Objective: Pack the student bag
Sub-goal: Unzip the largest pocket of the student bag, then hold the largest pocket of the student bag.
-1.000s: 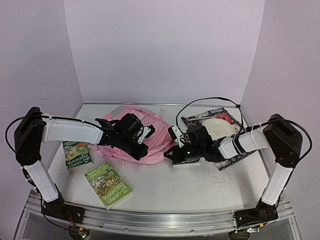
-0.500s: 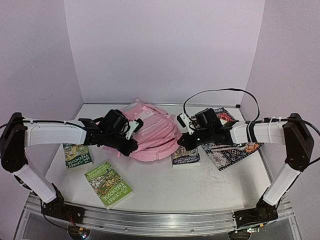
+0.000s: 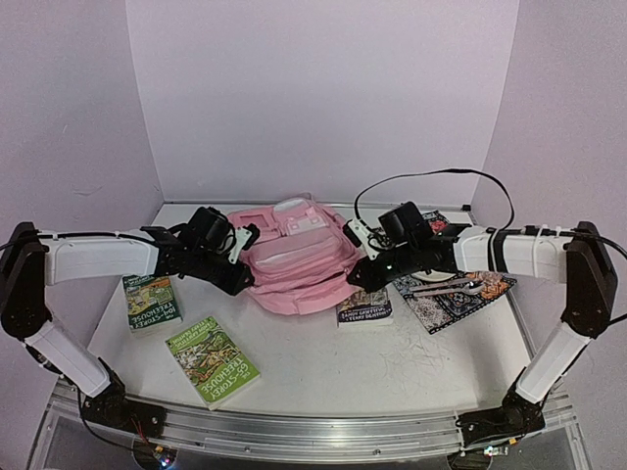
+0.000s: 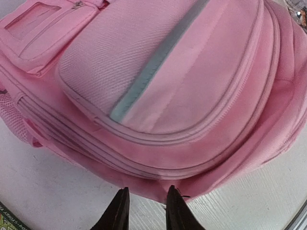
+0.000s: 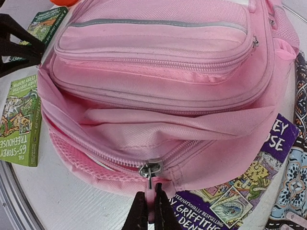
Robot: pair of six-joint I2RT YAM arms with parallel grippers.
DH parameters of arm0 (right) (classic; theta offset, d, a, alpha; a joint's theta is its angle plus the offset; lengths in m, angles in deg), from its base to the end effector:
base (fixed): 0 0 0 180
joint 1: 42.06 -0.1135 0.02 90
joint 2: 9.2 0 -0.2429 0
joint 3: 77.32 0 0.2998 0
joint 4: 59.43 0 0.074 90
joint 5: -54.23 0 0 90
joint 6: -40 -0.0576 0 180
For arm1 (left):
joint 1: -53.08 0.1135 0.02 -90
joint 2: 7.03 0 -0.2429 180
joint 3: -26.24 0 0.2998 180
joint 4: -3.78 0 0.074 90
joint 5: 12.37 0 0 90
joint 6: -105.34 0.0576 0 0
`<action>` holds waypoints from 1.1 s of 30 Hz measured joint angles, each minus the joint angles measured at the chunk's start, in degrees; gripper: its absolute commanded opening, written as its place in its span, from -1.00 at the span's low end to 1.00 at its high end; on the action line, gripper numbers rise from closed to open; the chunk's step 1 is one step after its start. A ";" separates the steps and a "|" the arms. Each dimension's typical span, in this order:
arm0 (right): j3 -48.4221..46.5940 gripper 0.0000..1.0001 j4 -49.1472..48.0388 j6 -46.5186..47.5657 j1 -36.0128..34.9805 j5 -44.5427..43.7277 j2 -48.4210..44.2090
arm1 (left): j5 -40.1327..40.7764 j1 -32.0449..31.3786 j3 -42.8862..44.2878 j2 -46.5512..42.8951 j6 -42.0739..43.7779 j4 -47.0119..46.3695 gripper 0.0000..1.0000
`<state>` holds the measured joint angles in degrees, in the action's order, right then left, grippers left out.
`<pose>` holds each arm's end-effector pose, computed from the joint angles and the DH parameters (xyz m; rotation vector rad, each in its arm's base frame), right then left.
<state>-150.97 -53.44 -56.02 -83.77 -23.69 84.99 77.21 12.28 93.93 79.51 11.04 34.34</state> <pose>0.3168 0.2985 0.1924 -0.7738 1.9556 0.7282 0.2834 -0.2451 0.1592 0.7755 2.3412 -0.3581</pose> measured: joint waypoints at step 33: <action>-9.20 -1.00 5.04 -1.81 -7.18 0.22 5.99 | -17.81 -7.14 9.33 10.28 15.45 -8.47 -0.98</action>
<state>-160.17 -48.40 -57.82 -90.94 -23.47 90.98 59.40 5.14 103.26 89.79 26.50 25.88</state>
